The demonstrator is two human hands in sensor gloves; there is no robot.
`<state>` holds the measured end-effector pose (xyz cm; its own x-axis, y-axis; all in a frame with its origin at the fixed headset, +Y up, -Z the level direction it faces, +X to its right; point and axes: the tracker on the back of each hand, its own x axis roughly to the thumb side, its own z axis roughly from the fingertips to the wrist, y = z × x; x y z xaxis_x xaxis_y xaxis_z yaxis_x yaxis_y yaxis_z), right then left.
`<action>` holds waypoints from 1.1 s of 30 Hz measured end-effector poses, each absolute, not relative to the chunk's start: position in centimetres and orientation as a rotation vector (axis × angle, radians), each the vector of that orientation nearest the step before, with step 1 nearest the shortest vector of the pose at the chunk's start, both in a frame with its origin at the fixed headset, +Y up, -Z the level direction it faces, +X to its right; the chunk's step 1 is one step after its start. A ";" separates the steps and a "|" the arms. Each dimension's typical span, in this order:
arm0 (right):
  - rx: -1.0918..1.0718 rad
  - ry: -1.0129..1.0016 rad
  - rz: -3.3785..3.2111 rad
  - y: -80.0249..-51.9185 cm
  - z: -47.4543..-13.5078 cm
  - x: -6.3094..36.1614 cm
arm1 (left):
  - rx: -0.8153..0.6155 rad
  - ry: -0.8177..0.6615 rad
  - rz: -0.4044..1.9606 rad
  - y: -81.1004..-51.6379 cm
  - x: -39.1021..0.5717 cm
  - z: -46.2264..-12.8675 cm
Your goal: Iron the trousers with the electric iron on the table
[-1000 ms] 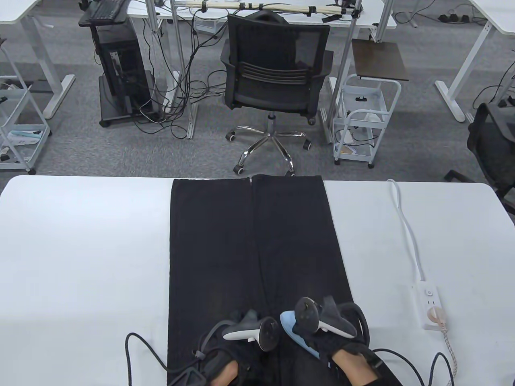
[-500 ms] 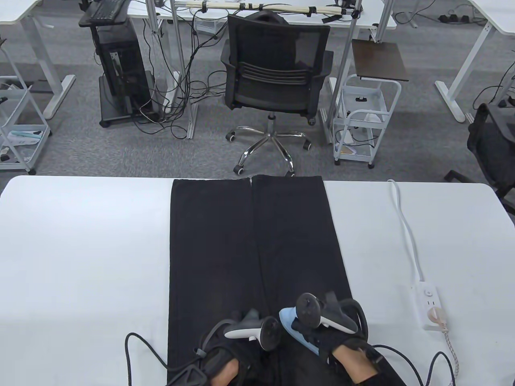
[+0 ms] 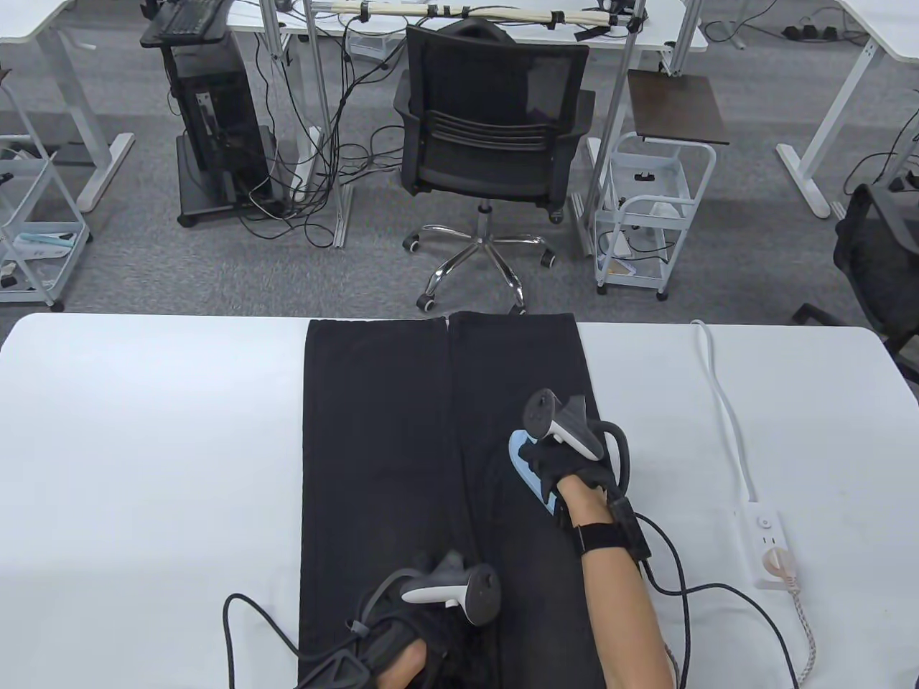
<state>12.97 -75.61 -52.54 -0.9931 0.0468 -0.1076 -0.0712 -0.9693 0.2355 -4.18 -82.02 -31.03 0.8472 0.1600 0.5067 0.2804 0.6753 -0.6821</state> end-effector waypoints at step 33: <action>0.572 0.431 3.081 -76.0 -28.5 13.7 | -0.856 -0.562 -0.028 -82.2 -4.8 -31.0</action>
